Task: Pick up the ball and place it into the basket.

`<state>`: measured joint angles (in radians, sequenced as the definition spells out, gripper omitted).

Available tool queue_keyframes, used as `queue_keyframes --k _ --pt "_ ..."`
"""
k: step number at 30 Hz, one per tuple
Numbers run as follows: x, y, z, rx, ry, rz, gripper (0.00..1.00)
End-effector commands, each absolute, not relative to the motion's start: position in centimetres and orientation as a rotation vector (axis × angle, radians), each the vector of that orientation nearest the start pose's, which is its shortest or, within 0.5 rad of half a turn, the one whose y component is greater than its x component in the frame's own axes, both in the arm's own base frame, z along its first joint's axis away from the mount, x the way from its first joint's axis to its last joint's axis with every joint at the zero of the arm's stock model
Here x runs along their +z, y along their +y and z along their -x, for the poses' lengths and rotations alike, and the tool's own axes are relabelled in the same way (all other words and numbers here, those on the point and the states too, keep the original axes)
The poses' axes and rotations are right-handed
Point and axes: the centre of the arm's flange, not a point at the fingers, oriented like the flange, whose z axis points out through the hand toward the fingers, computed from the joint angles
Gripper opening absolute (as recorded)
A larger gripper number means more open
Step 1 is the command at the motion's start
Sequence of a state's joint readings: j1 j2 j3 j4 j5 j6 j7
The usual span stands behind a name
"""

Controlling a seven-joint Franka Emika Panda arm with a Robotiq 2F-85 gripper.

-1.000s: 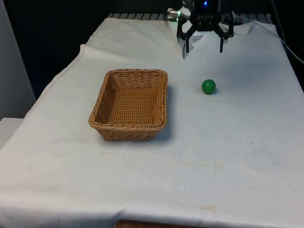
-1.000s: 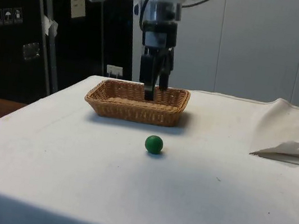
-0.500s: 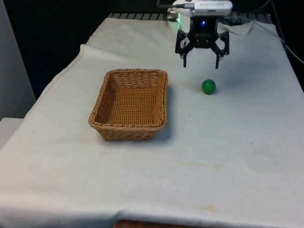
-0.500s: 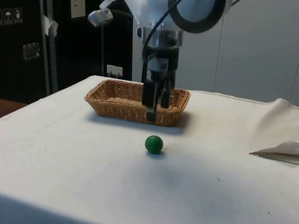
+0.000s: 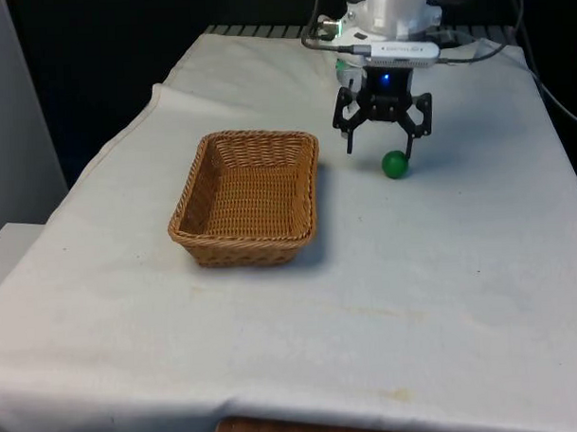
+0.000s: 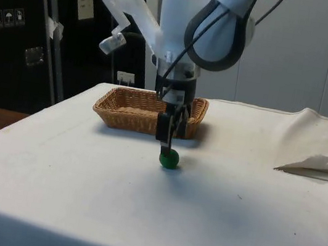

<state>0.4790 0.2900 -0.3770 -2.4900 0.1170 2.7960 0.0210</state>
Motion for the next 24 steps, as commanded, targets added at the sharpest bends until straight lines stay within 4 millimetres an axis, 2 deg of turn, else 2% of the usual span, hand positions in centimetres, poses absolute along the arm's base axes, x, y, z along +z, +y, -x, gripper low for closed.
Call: queue_keyframes --k 1,11,12,24 --pt "18.8 3.7 -47.3 -0.087 0.021 3.181 1.0" --pt "17.0 3.6 -47.2 -0.091 0.043 3.205 1.0" --pt "17.2 4.0 -47.1 -0.113 0.043 3.18 1.0" --pt "16.6 3.7 -47.1 -0.108 0.05 3.201 1.0"
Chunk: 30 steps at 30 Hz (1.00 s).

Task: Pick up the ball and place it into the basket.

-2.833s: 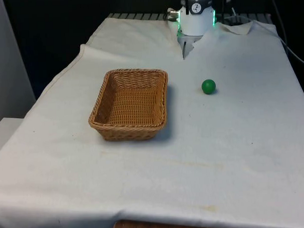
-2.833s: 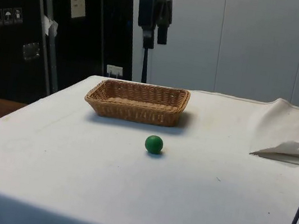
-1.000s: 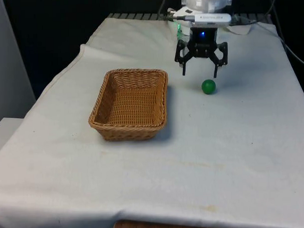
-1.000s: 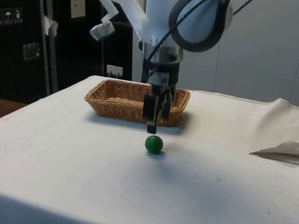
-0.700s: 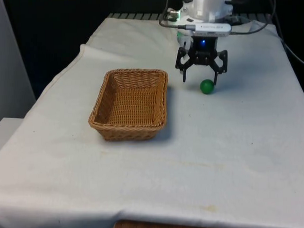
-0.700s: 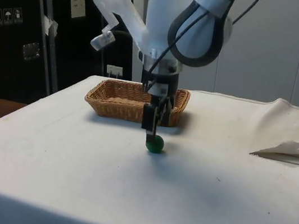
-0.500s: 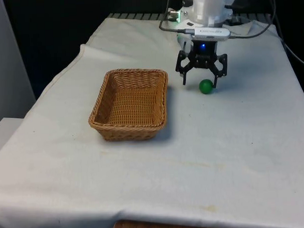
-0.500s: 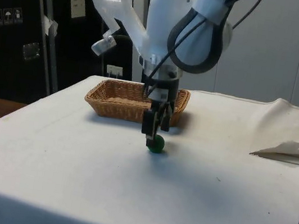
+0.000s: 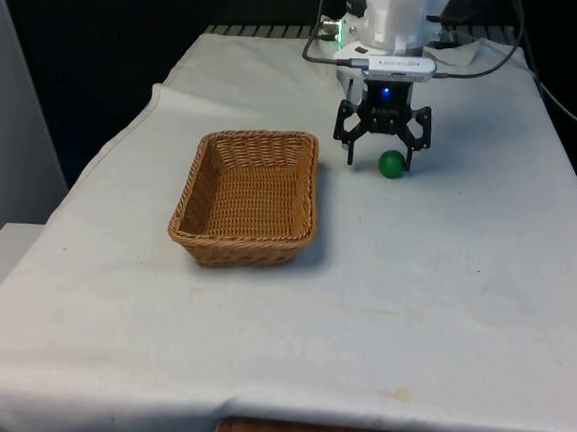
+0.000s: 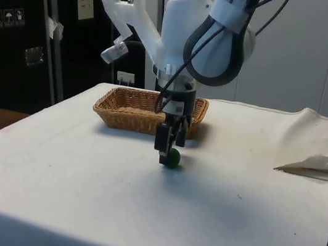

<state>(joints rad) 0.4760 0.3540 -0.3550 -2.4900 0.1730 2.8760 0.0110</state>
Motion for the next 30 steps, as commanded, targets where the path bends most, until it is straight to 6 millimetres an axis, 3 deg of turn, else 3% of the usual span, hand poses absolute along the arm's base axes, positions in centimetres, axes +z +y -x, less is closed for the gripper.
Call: queue_keyframes --k 1,3,4,8,9,12,21,29,30 --pt "16.6 3.7 -47.2 -0.108 0.052 3.202 0.98" --pt "16.6 3.7 -47.2 -0.108 0.051 3.205 0.82" --pt "16.6 3.7 -47.2 -0.108 0.05 3.203 0.82" --pt "16.6 3.7 -47.2 -0.108 0.052 3.204 0.43" --pt "16.5 3.7 -47.2 -0.106 0.051 3.205 0.25" --pt "16.6 3.6 -47.2 -0.108 0.053 3.205 0.0" --pt "16.7 3.7 -47.3 -0.114 0.051 3.203 0.0" --pt "19.6 3.9 -47.6 -0.124 0.048 3.182 0.0" --pt "19.2 4.1 -47.6 -0.128 0.047 3.174 0.0"
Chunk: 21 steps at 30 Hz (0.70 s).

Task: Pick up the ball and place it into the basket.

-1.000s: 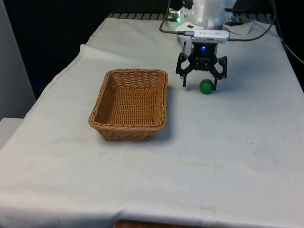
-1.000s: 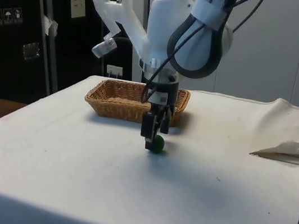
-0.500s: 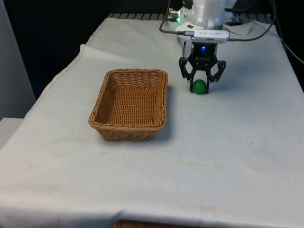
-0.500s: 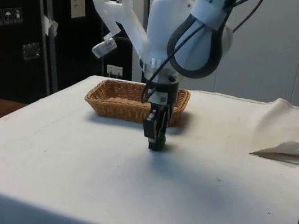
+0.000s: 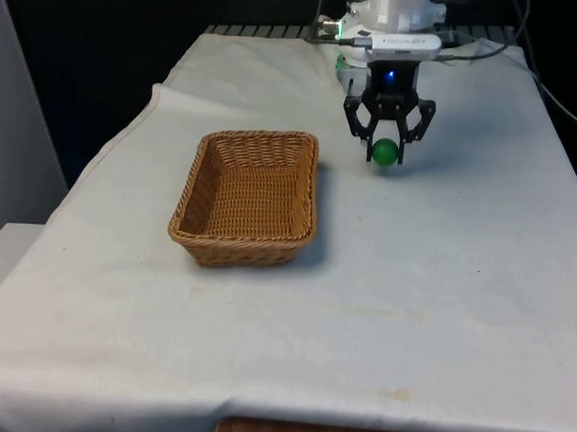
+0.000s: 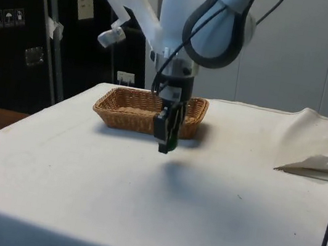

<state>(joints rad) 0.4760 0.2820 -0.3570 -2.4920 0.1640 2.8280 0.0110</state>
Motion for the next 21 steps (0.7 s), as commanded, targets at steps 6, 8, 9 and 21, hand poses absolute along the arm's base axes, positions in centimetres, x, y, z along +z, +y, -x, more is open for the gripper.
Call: queue_keyframes --k 6,8,9,21 --pt "21.9 4.3 -47.9 -0.13 0.04 3.159 0.0" --pt "22.5 4.4 -47.9 -0.131 0.038 3.153 0.0" --pt "22.5 4.5 -47.9 -0.136 0.035 3.139 0.0" --pt "26.7 5.0 -48.3 -0.148 -0.004 3.119 0.0"
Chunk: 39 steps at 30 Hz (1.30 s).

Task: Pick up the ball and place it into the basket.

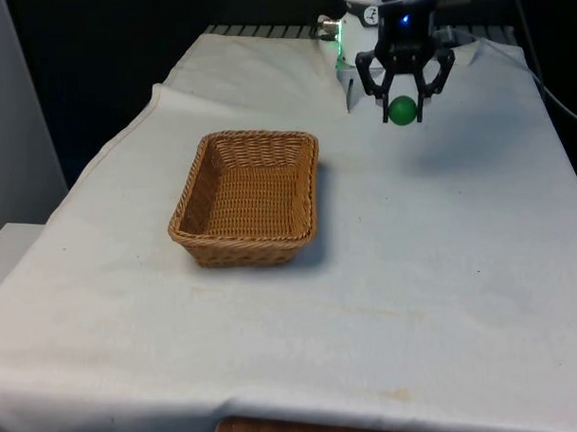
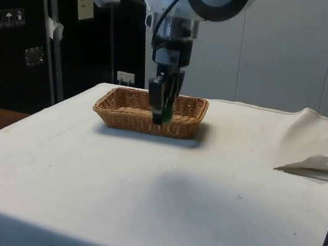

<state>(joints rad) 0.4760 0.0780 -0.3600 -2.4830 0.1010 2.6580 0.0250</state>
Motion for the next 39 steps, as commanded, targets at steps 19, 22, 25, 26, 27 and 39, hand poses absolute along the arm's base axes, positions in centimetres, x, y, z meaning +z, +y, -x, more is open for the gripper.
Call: queue_keyframes --k 19,22,25,26,27,39 --pt "33.8 4.5 -50.9 -0.177 -0.051 3.087 0.0" --pt "34.7 3.8 -51.4 -0.176 -0.057 3.085 0.0" --pt "35.5 3.1 -51.9 -0.174 -0.065 3.084 0.0" --pt "35.3 3.4 -51.9 -0.185 -0.061 3.081 0.0" --pt "36.1 2.7 -52.3 -0.175 -0.068 3.083 0.0" --pt "38.4 -0.6 -54.2 -0.158 -0.079 3.099 0.0"
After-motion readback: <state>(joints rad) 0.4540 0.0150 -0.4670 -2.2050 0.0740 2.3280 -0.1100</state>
